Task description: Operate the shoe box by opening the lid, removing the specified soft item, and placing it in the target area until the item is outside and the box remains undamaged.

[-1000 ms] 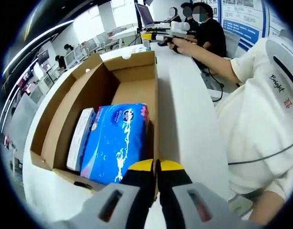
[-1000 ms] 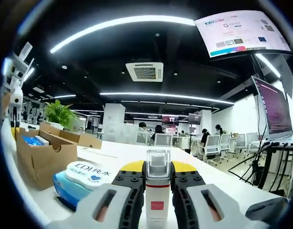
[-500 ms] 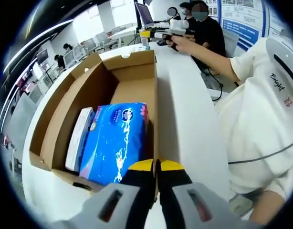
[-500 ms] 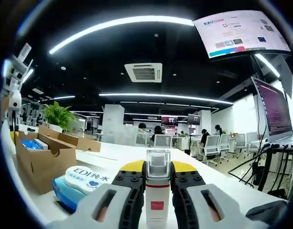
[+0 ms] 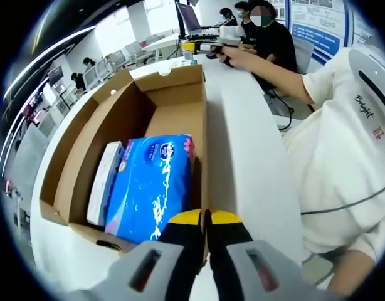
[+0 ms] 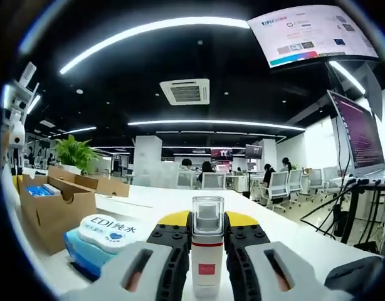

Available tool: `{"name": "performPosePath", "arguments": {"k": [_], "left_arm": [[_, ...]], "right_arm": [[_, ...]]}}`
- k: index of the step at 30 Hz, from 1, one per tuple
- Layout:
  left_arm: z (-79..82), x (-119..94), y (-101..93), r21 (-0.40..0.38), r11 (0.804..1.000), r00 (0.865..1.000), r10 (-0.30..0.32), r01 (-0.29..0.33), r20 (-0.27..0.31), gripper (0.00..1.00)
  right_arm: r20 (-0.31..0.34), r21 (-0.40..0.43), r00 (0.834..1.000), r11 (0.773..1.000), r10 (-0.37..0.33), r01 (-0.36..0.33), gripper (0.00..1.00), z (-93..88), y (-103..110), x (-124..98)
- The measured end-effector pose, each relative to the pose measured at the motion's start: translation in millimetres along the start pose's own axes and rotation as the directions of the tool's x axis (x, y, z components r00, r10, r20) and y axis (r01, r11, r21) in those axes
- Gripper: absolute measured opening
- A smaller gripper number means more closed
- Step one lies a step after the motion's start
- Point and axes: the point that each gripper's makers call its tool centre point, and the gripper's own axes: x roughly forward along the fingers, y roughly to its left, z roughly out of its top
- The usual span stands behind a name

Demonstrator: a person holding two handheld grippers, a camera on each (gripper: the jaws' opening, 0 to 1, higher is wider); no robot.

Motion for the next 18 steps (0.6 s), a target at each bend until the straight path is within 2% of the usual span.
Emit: {"name": "performPosePath", "arguments": {"k": [7,16,18], "left_arm": [[0.3,0.0,0.9,0.0,1.0,1.0,0.003,-0.003,0.005,0.02],[0.7,0.3,0.8,0.0,1.0,1.0,0.003,-0.003,0.005,0.02],[0.8,0.4,1.1,0.0,1.0,1.0,0.003,-0.003,0.005,0.02]], "right_arm": [[-0.024,-0.016,1.0,1.0,-0.002,0.002,0.19,-0.7,2.2,1.8],[-0.046,-0.011,0.998,0.999,0.041,-0.042,0.19,0.2,3.1,1.1],[-0.062,-0.019,0.997,0.999,0.037,-0.039,0.24,-1.2,1.5,1.1]]}}
